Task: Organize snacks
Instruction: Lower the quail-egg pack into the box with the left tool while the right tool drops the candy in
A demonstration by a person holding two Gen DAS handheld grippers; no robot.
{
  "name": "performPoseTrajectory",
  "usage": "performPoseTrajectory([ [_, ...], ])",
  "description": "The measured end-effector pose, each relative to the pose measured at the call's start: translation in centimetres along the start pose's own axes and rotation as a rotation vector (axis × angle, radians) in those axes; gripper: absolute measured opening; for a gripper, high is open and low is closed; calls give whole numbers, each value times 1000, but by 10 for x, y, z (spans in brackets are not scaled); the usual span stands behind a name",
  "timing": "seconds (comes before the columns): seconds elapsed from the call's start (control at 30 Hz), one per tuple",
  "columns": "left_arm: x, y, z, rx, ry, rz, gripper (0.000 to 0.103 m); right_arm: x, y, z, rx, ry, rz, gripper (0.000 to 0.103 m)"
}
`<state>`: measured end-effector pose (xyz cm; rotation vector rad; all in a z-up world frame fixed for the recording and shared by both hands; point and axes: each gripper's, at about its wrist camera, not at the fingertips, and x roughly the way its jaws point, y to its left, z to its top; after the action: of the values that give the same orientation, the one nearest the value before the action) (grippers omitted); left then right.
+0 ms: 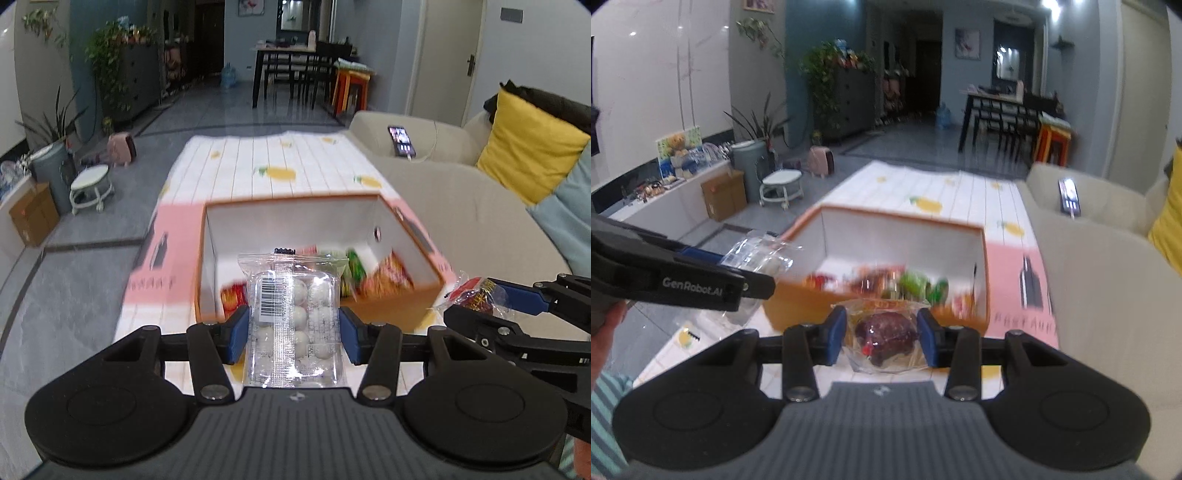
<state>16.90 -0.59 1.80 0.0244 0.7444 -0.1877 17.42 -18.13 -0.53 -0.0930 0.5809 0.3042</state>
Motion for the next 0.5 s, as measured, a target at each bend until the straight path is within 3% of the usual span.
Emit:
performPoseTrajectory([
  [0.27,42,8,58,79,-20,39,58,44,-22,61,-76,-20,3,39],
  [0.5,100,18,87,123,43,75,58,115,-48,90,-106,49,3,39],
])
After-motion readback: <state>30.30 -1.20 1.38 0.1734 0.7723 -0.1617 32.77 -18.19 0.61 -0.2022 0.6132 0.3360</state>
